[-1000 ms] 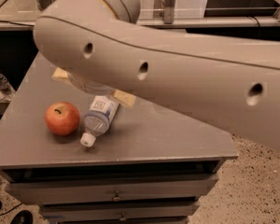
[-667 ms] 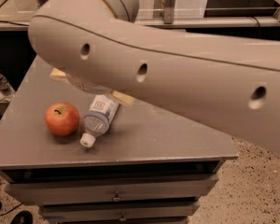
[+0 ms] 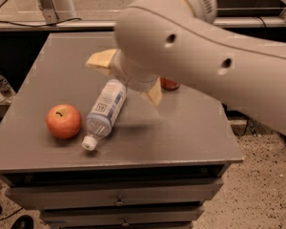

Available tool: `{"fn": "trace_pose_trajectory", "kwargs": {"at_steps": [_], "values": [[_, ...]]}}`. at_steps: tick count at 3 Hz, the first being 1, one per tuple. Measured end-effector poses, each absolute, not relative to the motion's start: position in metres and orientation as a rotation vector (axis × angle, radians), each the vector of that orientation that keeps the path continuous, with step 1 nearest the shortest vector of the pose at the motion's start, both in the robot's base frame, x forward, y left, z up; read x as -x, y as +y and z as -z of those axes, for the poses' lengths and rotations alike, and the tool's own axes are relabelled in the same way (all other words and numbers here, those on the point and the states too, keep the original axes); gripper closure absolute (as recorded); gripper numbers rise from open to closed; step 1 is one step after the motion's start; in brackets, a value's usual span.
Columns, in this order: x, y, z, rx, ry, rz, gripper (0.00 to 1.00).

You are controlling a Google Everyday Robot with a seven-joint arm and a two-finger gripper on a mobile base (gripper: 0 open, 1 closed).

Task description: Move blue plastic bottle near apple

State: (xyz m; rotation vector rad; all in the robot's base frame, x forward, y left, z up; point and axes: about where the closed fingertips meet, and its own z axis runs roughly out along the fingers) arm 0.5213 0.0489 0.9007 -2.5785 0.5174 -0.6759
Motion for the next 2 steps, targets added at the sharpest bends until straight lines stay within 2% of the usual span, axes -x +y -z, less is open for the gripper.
{"fn": "trace_pose_trajectory", "kwargs": {"at_steps": [2], "values": [[-0.548, -0.098, -0.935, 2.330, 0.806, 0.779, 0.00]]}}
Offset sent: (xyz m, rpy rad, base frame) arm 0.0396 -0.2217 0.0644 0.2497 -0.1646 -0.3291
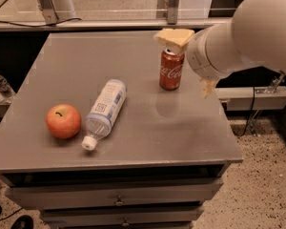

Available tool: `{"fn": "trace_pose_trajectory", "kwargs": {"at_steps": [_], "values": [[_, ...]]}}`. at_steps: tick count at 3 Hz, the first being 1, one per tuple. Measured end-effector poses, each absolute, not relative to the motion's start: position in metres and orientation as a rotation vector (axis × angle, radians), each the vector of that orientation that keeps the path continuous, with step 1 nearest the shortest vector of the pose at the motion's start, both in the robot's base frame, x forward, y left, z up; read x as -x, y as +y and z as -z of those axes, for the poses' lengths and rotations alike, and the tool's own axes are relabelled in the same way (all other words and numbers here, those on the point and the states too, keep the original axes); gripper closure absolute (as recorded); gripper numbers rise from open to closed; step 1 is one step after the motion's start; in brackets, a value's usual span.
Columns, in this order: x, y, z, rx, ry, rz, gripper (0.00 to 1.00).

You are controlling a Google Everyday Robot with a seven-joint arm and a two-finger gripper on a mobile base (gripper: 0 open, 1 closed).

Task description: Move blue plastic bottle near apple

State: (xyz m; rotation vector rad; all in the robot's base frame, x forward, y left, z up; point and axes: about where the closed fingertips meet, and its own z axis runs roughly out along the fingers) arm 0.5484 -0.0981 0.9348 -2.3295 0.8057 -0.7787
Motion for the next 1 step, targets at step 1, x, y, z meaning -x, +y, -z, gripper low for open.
{"fn": "trace_pose_trajectory", "kwargs": {"at_steps": [1], "values": [[-0.5484, -0.0981, -0.9348, 2.330, 0.806, 0.779, 0.00]]}}
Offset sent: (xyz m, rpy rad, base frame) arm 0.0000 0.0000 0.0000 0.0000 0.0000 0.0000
